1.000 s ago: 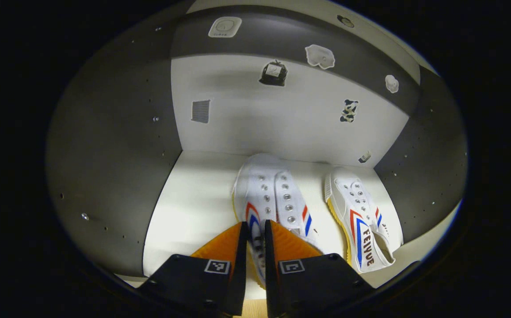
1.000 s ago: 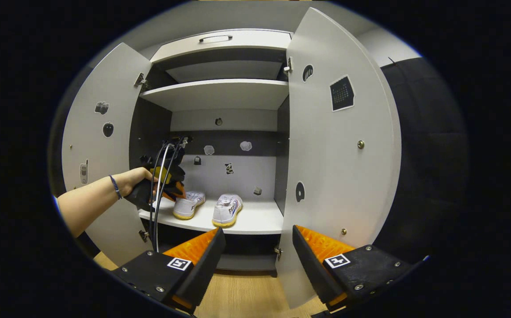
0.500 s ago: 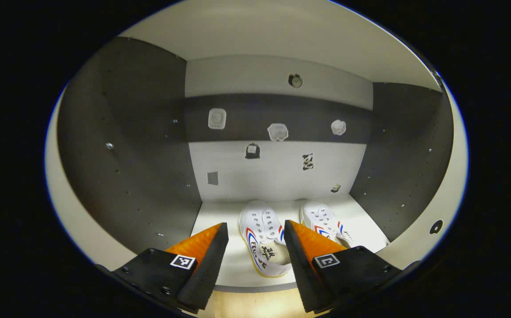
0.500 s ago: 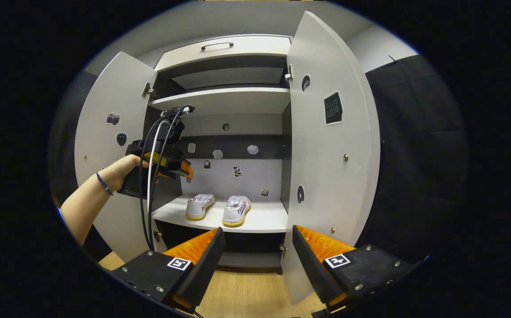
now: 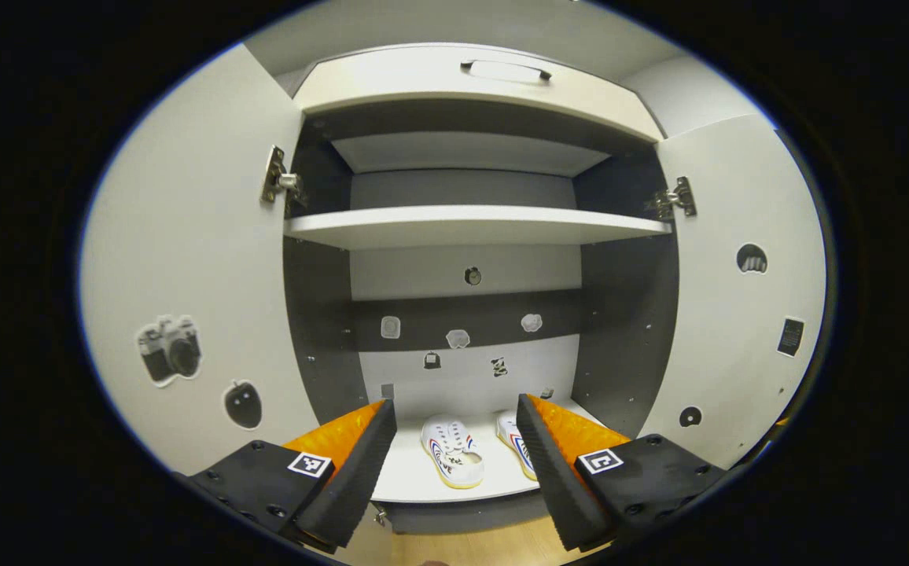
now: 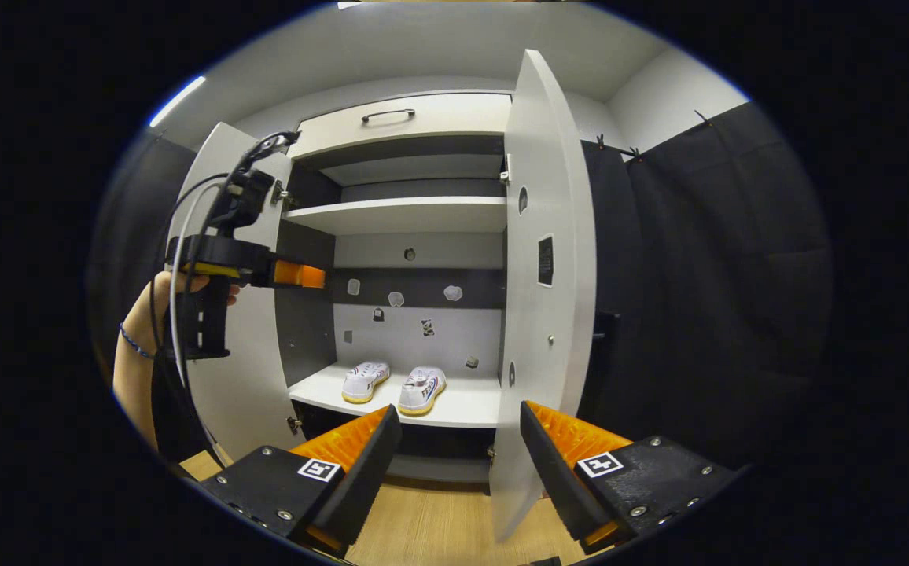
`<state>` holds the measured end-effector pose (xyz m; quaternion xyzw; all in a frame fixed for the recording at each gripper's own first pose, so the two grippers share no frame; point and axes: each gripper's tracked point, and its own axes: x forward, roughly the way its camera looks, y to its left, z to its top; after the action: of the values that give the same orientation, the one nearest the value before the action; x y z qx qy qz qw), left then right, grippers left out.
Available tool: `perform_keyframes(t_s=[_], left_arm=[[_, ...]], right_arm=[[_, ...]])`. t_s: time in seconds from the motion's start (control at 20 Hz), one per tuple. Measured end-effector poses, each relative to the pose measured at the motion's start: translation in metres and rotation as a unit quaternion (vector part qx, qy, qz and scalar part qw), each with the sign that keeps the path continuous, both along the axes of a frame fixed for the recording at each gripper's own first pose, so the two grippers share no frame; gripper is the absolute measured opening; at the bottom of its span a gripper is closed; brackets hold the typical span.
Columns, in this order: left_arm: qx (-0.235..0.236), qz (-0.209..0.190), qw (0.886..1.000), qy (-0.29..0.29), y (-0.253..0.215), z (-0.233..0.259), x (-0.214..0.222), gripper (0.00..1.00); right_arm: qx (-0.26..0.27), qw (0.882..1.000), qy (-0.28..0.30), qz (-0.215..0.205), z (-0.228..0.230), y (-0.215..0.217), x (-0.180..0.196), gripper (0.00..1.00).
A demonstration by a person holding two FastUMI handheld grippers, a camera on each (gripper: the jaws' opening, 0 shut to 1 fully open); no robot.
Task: Grab one shoe with the right hand and put it into the shoe cabinet, grab the other shoe with the left hand and put it into the shoe cabinet; then close the right door with the right hand and the left door with the left hand.
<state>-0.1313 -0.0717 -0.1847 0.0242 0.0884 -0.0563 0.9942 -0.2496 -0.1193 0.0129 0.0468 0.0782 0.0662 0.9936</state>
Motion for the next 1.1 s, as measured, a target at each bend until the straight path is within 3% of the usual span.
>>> perform_keyframes(t_s=[0.1, 0.3, 0.35, 0.4, 0.65, 1.1], left_arm=[[-0.015, 0.0, 1.0, -0.014, 0.002, 0.01, -0.025, 0.99], [-0.036, 0.015, 0.999, -0.027, 0.021, 0.017, -0.069, 0.98], [-0.04, 0.018, 0.999, -0.028, 0.026, 0.016, -0.077, 0.98], [-0.044, 0.024, 0.998, -0.028, 0.032, 0.015, -0.086, 0.98], [-0.042, 0.067, 0.996, -0.042, 0.077, 0.017, -0.119, 0.96], [-0.035, 0.085, 0.993, -0.072, 0.107, 0.038, -0.15, 0.96]], right_arm=[[-0.003, 1.0, -0.001, -0.018, 0.004, -0.023, -0.001, 0.98], [0.0, 0.999, -0.006, -0.045, 0.012, -0.065, 0.002, 0.94], [0.001, 0.999, -0.008, -0.053, 0.014, -0.077, 0.004, 0.98], [0.001, 0.998, -0.01, -0.062, 0.016, -0.089, 0.006, 0.94], [0.001, 0.995, -0.011, -0.103, 0.012, -0.137, 0.022, 0.94], [-0.009, 0.998, -0.002, -0.068, -0.001, -0.125, 0.047, 0.93]])
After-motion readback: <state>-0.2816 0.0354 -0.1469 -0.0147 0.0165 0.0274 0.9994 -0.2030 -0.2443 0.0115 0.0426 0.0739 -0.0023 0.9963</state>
